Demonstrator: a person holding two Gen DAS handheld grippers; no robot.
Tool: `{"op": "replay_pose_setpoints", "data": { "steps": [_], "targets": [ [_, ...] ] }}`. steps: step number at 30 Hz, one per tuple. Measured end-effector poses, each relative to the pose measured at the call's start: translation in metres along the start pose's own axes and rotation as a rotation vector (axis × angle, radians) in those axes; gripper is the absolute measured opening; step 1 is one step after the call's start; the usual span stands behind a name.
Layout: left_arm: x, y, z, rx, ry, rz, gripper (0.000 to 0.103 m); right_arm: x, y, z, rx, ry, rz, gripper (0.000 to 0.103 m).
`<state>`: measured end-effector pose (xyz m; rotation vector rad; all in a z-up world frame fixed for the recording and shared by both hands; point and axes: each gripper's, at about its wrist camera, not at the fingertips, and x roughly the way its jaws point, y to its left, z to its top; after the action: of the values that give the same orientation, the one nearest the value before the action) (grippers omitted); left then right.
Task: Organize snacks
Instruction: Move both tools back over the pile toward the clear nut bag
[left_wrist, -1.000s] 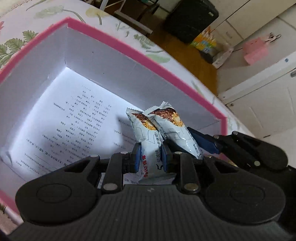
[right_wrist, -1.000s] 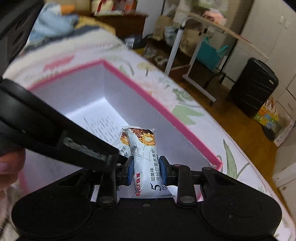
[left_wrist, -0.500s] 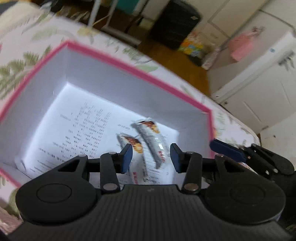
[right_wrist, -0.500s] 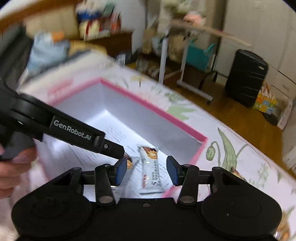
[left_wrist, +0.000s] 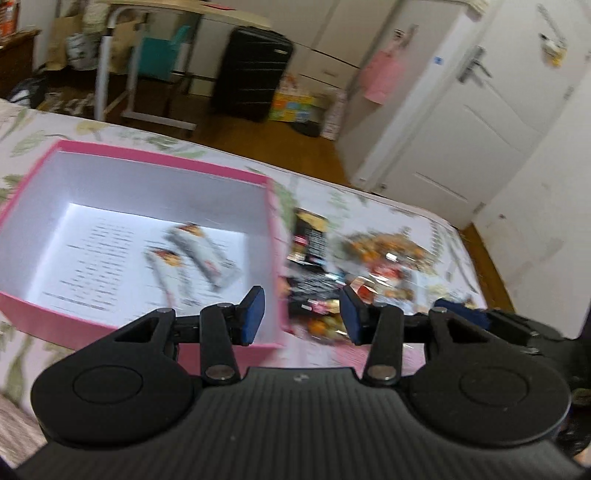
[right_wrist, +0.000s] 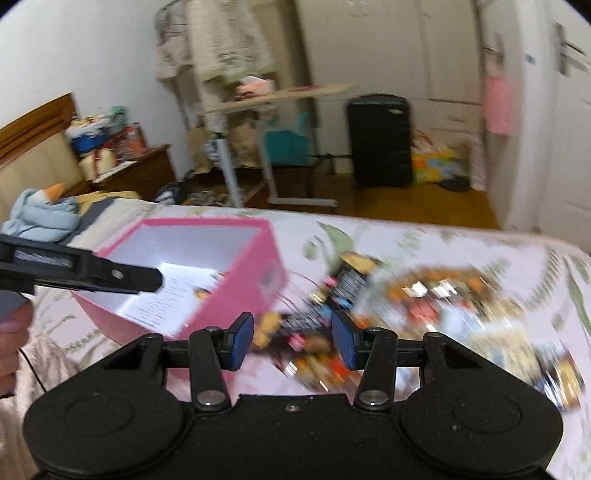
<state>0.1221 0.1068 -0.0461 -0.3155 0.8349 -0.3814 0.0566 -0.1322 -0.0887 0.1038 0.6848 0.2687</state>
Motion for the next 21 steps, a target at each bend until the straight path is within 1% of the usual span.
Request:
{"op": "replay_pose_setpoints", "data": {
  "steps": [3,7,10,12,15,19,21],
  "targets": [
    [0.011,-0.016,-0.012,0.008,0.023,-0.040,0.044,-0.001,-0.015,-0.016,0.050,0.007,-0.036,0.055],
    [0.034,-0.031,-0.028,0.009,0.070,-0.067,0.043,0.006,-0.034,-0.028,0.107,0.020,-0.081,0.055],
    [0.052,-0.037,-0.039,0.012,0.077,-0.043,0.043,0.011,-0.047,-0.032,0.129,0.025,-0.093,0.055],
    [0.061,-0.037,-0.045,-0.005,0.079,-0.033,0.044,0.017,-0.053,-0.036,0.145,0.037,-0.109,0.055],
    [0.076,-0.035,-0.052,-0.033,0.083,-0.030,0.044,0.027,-0.062,-0.044,0.168,0.053,-0.137,0.059],
    [0.094,-0.038,-0.059,-0.057,0.109,-0.024,0.044,0.041,-0.075,-0.051,0.233,0.075,-0.123,0.067],
    [0.103,-0.041,-0.061,-0.068,0.123,-0.023,0.044,0.047,-0.083,-0.052,0.270,0.081,-0.112,0.067]
  ]
}}
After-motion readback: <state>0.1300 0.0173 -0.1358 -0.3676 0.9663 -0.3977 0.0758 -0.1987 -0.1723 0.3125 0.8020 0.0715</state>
